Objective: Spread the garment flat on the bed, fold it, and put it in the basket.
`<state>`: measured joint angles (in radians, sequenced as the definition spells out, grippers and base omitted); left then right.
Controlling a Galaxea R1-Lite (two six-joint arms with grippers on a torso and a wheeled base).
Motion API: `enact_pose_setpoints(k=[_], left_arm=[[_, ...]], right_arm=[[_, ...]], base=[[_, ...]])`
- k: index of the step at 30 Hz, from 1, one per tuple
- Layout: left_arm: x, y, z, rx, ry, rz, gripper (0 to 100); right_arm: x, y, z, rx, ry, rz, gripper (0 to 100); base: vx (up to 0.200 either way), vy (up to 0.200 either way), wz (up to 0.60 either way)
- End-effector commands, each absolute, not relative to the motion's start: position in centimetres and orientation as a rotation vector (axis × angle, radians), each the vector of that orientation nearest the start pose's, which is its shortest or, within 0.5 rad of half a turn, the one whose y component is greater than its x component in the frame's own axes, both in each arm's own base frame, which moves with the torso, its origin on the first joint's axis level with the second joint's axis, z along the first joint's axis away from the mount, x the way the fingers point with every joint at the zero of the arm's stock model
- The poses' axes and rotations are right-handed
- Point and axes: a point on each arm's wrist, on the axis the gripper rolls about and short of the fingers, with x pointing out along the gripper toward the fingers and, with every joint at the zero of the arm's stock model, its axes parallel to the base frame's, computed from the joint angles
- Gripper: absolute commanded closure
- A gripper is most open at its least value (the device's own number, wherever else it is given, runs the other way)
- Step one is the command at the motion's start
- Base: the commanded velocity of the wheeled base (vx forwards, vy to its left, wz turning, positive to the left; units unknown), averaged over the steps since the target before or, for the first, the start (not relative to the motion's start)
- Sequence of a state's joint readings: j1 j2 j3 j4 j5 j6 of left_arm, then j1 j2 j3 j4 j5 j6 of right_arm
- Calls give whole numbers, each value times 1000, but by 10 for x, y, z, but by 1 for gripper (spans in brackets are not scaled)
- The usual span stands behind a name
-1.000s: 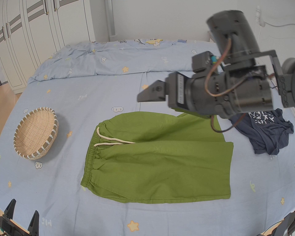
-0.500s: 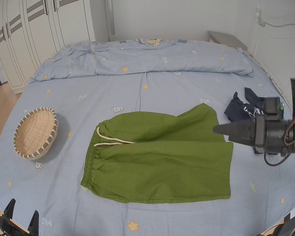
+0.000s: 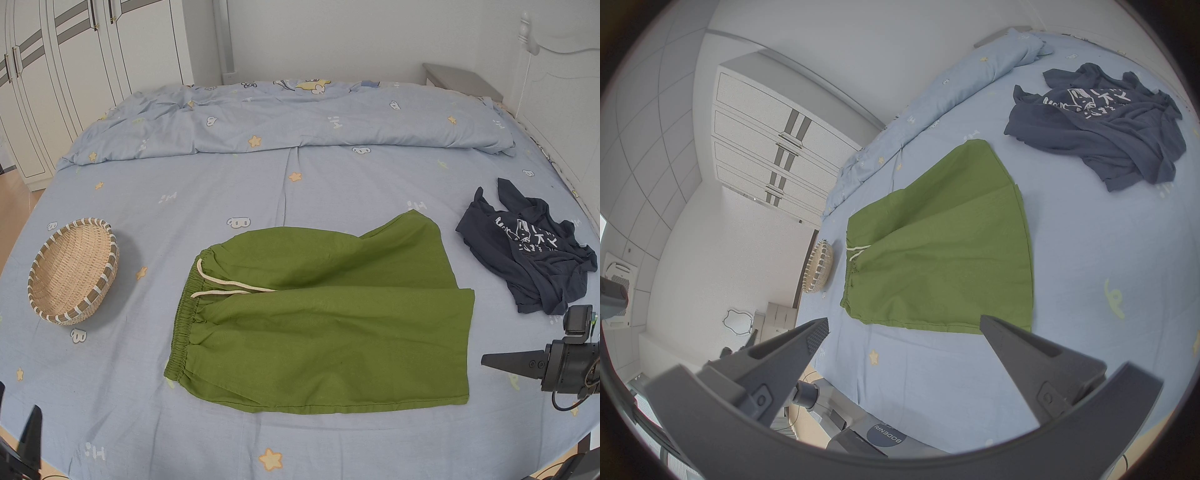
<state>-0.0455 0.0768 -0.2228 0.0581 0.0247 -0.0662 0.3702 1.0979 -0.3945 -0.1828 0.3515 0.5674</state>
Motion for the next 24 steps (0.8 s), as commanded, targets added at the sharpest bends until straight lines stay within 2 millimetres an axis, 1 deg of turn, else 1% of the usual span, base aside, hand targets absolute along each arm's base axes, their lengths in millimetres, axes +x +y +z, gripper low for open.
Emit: enact_pose_setpoints(k=[1, 3, 4, 5, 6, 7, 8, 9, 10, 11, 12, 13, 14, 15, 16, 17, 19, 20, 21, 23, 24], left_arm=[[3, -2, 223, -293, 235, -409, 0], [19, -12, 216, -371, 343, -493, 0], [30, -20, 215, -443, 398, -537, 0], [38, -27, 214, -483, 425, -548, 0], [45, -32, 212, -511, 445, -546, 0], [45, -32, 212, -511, 445, -546, 0], [66, -45, 209, -537, 481, -530, 0], [73, -48, 207, -538, 487, -518, 0], [73, -48, 207, -538, 487, -518, 0], [93, -51, 206, -552, 490, -474, 0], [99, -51, 206, -559, 494, -466, 0], [117, -49, 204, -585, 510, -448, 0], [127, -46, 202, -602, 519, -437, 0], [143, -38, 196, -635, 541, -424, 0], [145, -37, 195, -639, 547, -427, 0], [163, -25, 185, -685, 582, -431, 0], [182, -10, 170, -735, 631, -448, 0], [185, -7, 166, -741, 641, -451, 0], [195, 0, 154, -731, 658, -465, 0], [200, 8, 132, -661, 681, -492, 0], [201, 9, 125, -623, 684, -504, 0]], right_arm=[[108, 42, 142, 568, 666, 531, 0], [105, 41, 137, 569, 676, 524, 0], [104, 40, 136, 574, 678, 524, 0], [103, 40, 136, 577, 679, 525, 0], [103, 40, 135, 578, 680, 523, 0], [103, 40, 135, 578, 680, 523, 0], [105, 40, 134, 569, 686, 522, 0], [105, 41, 134, 569, 689, 525, 0], [105, 41, 134, 569, 689, 525, 0], [111, 43, 137, 560, 688, 539, 0], [114, 43, 139, 553, 681, 548, 0], [121, 45, 143, 526, 657, 568, 0], [124, 45, 145, 512, 644, 574, 0], [131, 45, 145, 492, 641, 574, 0], [132, 45, 145, 491, 642, 574, 0], [137, 46, 143, 475, 656, 585, 0], [143, 47, 141, 466, 673, 605, 0], [145, 46, 141, 466, 674, 609, 0], [150, 46, 142, 463, 677, 622, 0], [158, 47, 140, 448, 694, 652, 0], [159, 47, 137, 440, 704, 659, 0]], base=[[0, 0, 0], [0, 0, 0], [0, 0, 0], [0, 0, 0], [0, 0, 0], [0, 0, 0], [0, 0, 0], [0, 0, 0], [0, 0, 0], [0, 0, 0], [0, 0, 0], [0, 0, 0], [0, 0, 0], [0, 0, 0], [0, 0, 0], [0, 0, 0], [0, 0, 0], [0, 0, 0], [0, 0, 0], [0, 0, 0], [0, 0, 0]])
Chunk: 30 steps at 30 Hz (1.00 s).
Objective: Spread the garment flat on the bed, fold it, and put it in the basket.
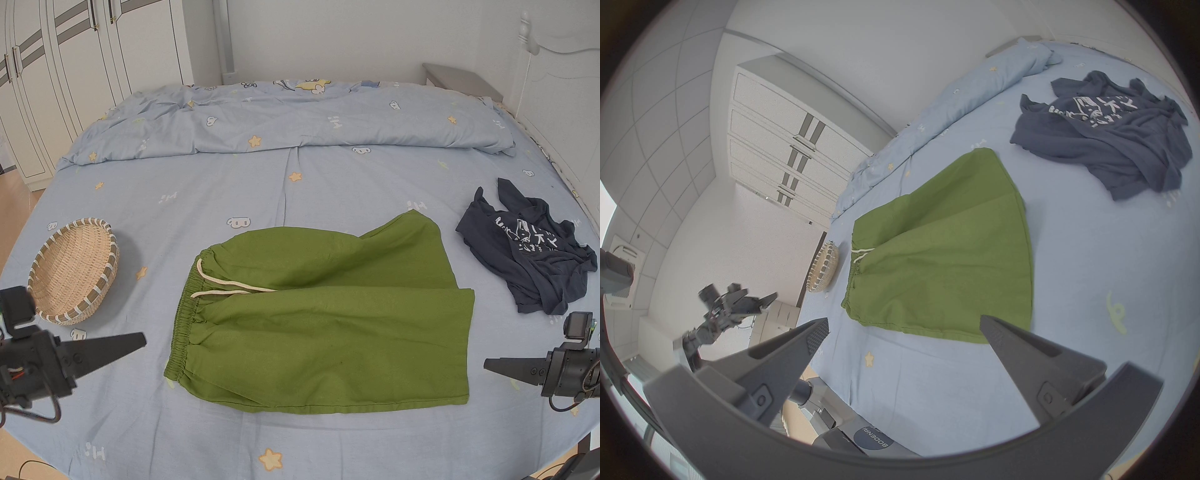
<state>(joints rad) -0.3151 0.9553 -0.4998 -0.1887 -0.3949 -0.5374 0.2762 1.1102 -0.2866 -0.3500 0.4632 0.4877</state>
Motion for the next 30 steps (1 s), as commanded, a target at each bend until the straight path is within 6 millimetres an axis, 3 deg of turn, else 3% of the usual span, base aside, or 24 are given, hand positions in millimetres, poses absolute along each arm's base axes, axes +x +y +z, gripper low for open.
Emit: enact_pose_setpoints(k=[1, 5, 11, 30], left_arm=[[202, 11, 118, -587, 685, -510, 0], [214, 14, 101, -553, 721, -516, 0], [223, 15, 87, -569, 771, -505, 0], [245, 4, 62, -614, 841, -528, 0]], right_arm=[[160, 46, 135, 436, 715, 665, 0], [160, 42, 122, 446, 765, 683, 0], [162, 36, 125, 484, 755, 719, 0], [160, 38, 123, 477, 741, 741, 0]], base=[[0, 0, 0], [0, 0, 0], [0, 0, 0], [0, 0, 0]])
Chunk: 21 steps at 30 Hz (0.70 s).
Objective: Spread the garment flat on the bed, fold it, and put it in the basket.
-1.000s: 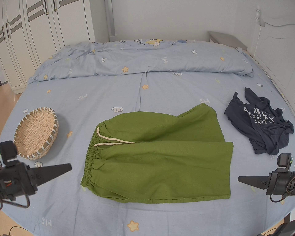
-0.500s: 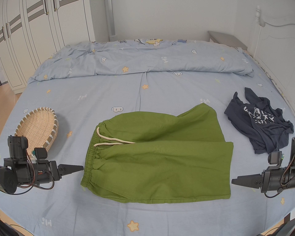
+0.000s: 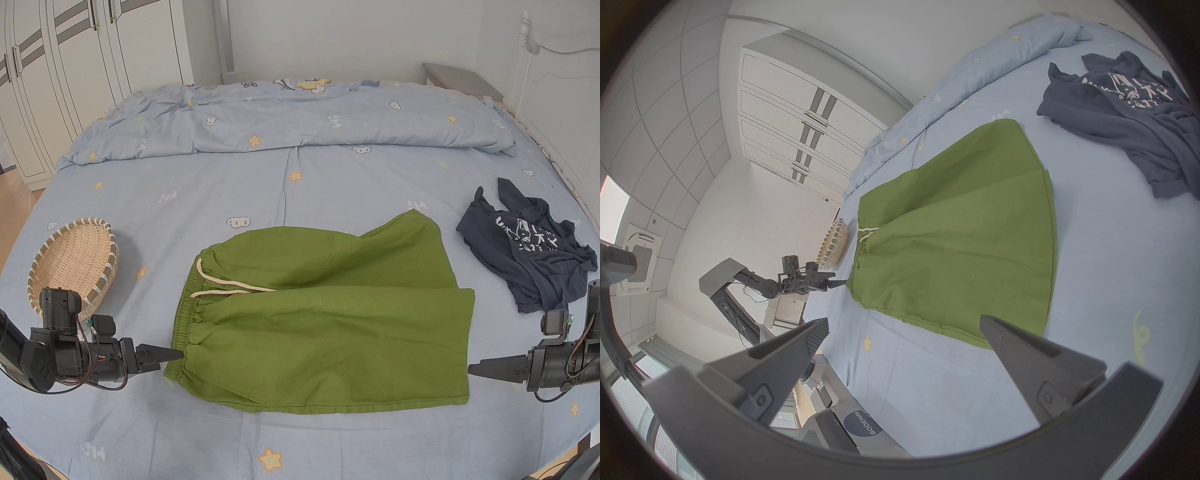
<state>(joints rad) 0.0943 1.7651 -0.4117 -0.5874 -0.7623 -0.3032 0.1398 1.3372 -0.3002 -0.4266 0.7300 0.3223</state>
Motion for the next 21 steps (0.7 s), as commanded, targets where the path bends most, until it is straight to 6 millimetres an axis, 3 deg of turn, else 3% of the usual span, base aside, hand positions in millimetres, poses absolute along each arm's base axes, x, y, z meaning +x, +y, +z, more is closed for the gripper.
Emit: enact_pose_setpoints(k=[1, 21], left_arm=[[247, 5, 60, -615, 842, -528, 0], [259, -2, 45, -673, 837, -529, 0]], right_arm=[[160, 38, 123, 477, 741, 741, 0], [158, 39, 121, 470, 721, 752, 0]], base=[[0, 0, 0], [0, 0, 0]])
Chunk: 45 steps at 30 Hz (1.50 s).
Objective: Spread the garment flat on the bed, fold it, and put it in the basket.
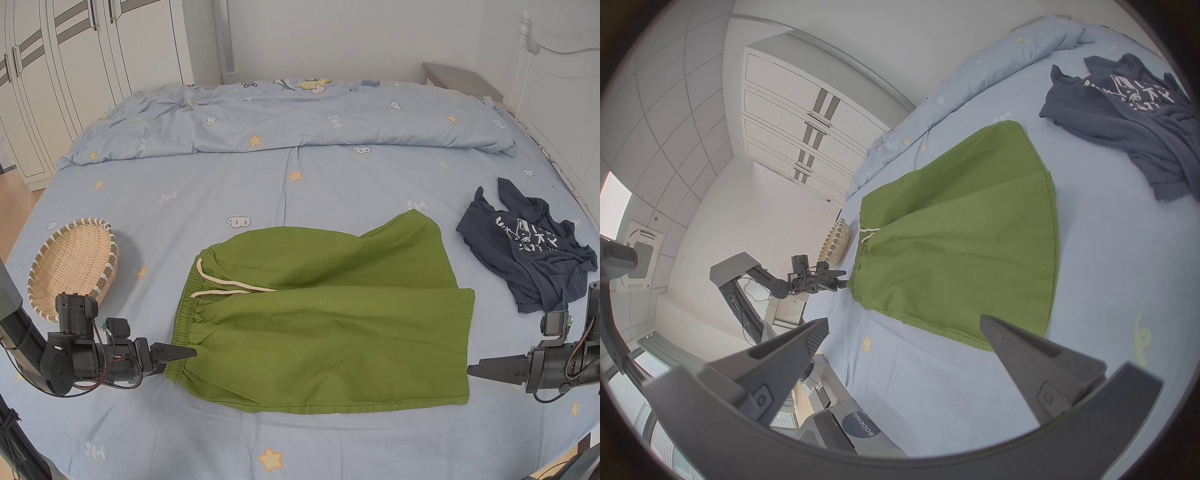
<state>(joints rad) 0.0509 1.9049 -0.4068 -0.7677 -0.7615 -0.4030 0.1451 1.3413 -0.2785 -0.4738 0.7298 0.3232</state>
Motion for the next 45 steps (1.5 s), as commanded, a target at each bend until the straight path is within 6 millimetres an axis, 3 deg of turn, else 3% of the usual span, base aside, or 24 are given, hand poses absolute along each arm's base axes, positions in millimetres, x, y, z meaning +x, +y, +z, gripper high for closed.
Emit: enact_pose_setpoints(k=[1, 8, 9, 23, 29, 45], left_arm=[[259, -2, 45, -674, 837, -530, 0], [261, -4, 48, -717, 824, -521, 0], [261, -5, 49, -725, 819, -524, 100], [248, -12, 40, -689, 740, -562, 100], [245, -11, 41, -684, 714, -568, 100], [244, -11, 42, -683, 711, -569, 100]], right_arm=[[158, 39, 120, 470, 723, 752, 0], [157, 39, 121, 467, 713, 756, 0], [157, 39, 121, 466, 711, 756, 0], [155, 37, 116, 474, 733, 747, 0], [162, 32, 88, 459, 843, 729, 0], [185, 17, 50, 509, 917, 609, 0]], base=[[0, 0, 0], [0, 0, 0], [0, 0, 0], [0, 0, 0], [0, 0, 0], [0, 0, 0]])
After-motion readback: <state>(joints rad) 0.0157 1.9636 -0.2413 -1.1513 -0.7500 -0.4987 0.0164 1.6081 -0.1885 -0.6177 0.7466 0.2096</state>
